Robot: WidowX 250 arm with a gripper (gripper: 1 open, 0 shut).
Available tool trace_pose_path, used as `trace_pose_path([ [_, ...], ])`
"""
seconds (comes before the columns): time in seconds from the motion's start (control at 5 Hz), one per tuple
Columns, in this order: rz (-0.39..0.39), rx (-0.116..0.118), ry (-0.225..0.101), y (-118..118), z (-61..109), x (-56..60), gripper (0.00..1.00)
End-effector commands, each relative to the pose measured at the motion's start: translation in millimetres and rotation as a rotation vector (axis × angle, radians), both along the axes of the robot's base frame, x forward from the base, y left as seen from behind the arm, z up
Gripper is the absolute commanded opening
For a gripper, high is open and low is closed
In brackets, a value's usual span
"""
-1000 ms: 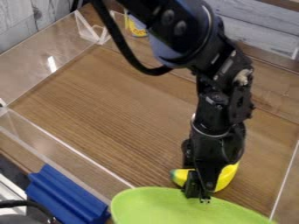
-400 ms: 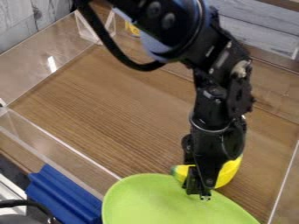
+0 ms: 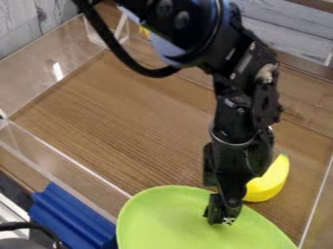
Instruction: Put the banana in the green plate
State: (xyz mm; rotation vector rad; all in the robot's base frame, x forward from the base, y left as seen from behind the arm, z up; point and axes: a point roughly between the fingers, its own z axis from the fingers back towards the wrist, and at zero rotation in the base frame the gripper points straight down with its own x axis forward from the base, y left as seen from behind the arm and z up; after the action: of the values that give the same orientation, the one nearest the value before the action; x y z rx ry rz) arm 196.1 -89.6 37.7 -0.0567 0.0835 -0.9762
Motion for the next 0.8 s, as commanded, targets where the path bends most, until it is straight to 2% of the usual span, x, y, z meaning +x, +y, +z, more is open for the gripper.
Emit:
trace_pose_path([
  [0.0,-0.002,-0.017,-0.038,-2.7,4.4,3.8,1.00],
  [0.6,-0.008,-0.019,-0.037,-6.3,-9.1,3.3,1.00],
])
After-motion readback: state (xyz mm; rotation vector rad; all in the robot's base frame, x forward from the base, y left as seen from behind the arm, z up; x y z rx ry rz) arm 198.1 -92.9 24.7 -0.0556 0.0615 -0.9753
